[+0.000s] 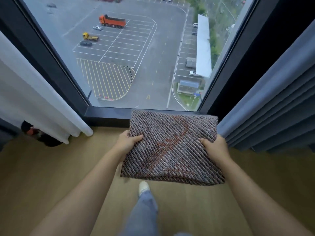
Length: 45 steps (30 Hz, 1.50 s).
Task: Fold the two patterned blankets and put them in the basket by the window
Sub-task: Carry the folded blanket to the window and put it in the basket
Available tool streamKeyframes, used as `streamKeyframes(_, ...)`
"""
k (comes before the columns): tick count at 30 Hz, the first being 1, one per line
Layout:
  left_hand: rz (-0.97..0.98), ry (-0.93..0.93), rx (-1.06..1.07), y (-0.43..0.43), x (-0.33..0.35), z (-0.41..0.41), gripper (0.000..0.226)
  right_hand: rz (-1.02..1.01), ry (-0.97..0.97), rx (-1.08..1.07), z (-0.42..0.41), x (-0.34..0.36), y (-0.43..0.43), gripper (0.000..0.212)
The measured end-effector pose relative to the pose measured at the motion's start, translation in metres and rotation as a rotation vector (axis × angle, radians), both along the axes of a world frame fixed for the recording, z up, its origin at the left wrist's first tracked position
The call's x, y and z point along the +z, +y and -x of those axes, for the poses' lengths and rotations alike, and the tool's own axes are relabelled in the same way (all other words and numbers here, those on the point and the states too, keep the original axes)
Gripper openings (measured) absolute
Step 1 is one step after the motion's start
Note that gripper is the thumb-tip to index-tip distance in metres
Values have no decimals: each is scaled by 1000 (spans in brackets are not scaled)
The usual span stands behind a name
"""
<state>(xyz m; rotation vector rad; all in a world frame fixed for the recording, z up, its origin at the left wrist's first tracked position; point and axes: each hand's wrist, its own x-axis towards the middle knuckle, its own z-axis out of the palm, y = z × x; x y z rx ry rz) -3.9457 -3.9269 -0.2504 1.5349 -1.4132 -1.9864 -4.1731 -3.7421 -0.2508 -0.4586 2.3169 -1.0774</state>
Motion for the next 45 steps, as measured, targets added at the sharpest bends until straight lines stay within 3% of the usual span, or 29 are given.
streamKeyframes(7, -17, -161, -209, -98, -82, 71, 42, -150, 0, -41, 54, -60, -91, 35)
streamKeyframes(19, 111, -356, -235, -219, -340, 149, 28, -236, 25, -22, 134, -302, -219, 40)
streamKeyframes(24, 182, -432, -197, -254, -443, 145, 34, -244, 9, 28, 137, -415, -267, 38)
streamKeyframes(30, 222, -662, -168, -278, -569, 107, 27, -364, -56, 219, 115, -551, -304, 37)
streamKeyframes(35, 283, -859, -160, -262, -621, 89, 33, -468, -52, 219, 101, -612, -302, 32)
streamKeyframes(37, 351, -902, -190, -260, -624, 94, 45, -502, 1, 205, 98, -618, -303, 46)
streamKeyframes(39, 563, -882, -275, -257, -620, 100, 68, -468, 148, 265, 97, -614, -302, 79)
streamKeyframes(42, 898, -807, -660, -251, -615, 112, 107, -409, 396, 690, 97, -605, -304, 115)
streamKeyframes(45, 954, -871, -1086, -250, -626, 113, 133, -527, 483, 1140, 101, -616, -308, 139)
